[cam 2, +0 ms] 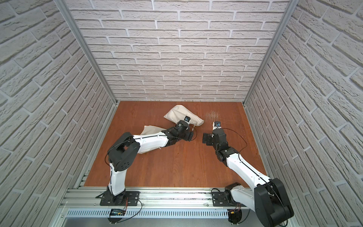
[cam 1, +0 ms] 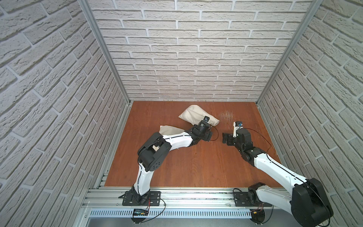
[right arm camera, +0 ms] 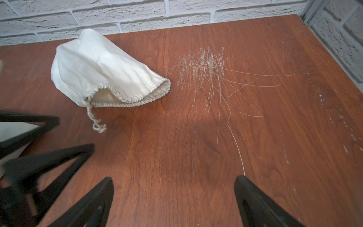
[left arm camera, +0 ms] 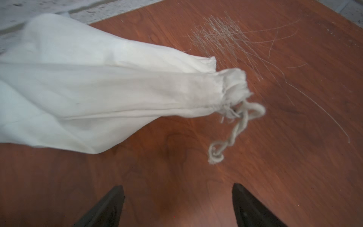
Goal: Close the soil bag
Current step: Frap the soil bag at the center of the board.
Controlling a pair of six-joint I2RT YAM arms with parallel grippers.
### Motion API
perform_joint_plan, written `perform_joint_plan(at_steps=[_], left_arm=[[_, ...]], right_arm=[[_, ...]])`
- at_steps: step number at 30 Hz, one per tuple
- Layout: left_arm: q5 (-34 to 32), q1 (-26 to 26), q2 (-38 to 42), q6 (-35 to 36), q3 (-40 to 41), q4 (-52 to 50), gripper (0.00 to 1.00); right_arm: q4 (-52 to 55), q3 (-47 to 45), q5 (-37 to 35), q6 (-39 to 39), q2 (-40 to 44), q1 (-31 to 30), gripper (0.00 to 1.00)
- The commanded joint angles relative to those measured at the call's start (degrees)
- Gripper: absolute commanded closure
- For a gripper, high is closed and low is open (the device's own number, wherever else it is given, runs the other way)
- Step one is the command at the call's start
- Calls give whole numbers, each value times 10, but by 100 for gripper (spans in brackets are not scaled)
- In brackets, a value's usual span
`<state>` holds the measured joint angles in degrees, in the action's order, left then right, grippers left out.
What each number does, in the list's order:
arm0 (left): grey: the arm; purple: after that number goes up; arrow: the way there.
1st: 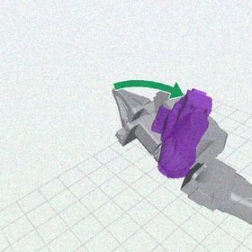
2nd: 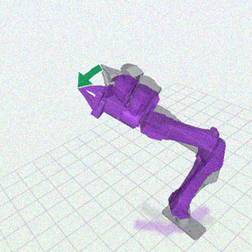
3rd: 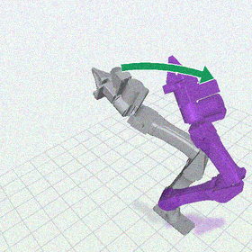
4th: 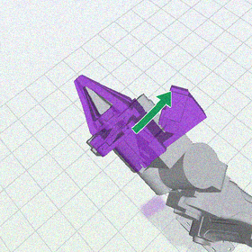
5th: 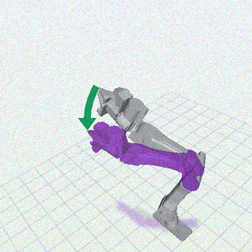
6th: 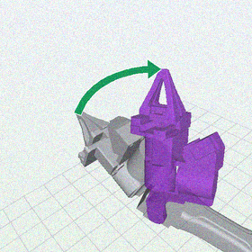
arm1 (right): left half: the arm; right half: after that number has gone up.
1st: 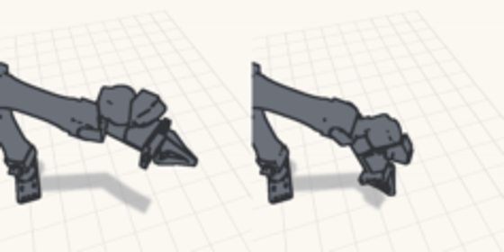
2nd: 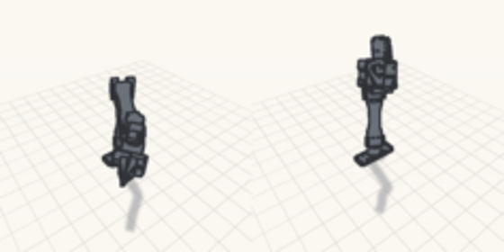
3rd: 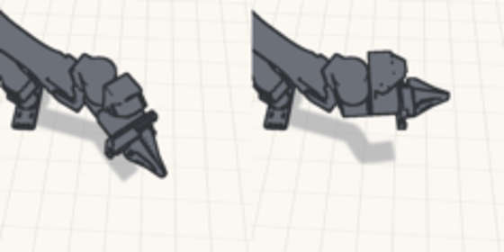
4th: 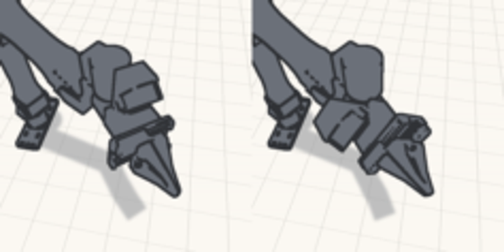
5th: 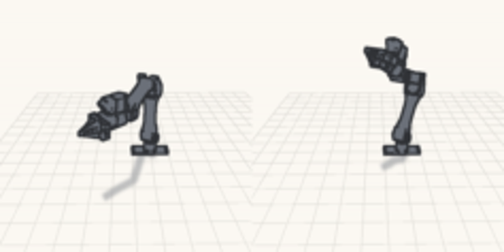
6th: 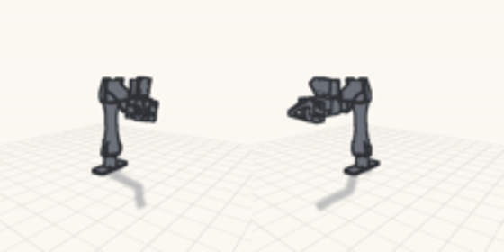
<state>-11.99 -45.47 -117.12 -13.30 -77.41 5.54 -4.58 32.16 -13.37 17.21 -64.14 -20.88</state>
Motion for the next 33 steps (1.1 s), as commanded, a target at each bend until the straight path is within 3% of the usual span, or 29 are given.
perform_joint_plan(at_steps=[1, 10, 12, 14, 17, 20, 22, 26, 33], left_arm=[[63, 9, -24, 12, -25, 82, 15], [86, 13, -70, 23, -43, 137, 24], [85, 14, -71, 24, -41, 145, 31], [86, 16, -69, 27, -36, 151, 43], [86, 16, -44, 30, -9, 160, 69], [74, 17, 4, 33, 46, 173, 81], [76, 19, 49, 41, 81, 166, 92], [72, 19, 125, 58, 119, 120, 100], [83, 14, 223, 58, 149, 54, 100]], right_arm=[[-16, -8, -19, 8, 22, 2, 1], [-10, -9, -27, -1, 41, 2, 1], [-8, -7, -24, -1, 41, 2, 1], [-5, -5, -24, -1, 42, 3, 1], [-1, -3, -26, -6, 45, 3, 1], [-4, -1, -12, -18, 44, 2, 1], [-25, -3, 33, -39, 41, 2, 1], [-64, -3, 103, -87, 40, -10, 1], [-107, 23, 143, -189, 13, -68, 0]])
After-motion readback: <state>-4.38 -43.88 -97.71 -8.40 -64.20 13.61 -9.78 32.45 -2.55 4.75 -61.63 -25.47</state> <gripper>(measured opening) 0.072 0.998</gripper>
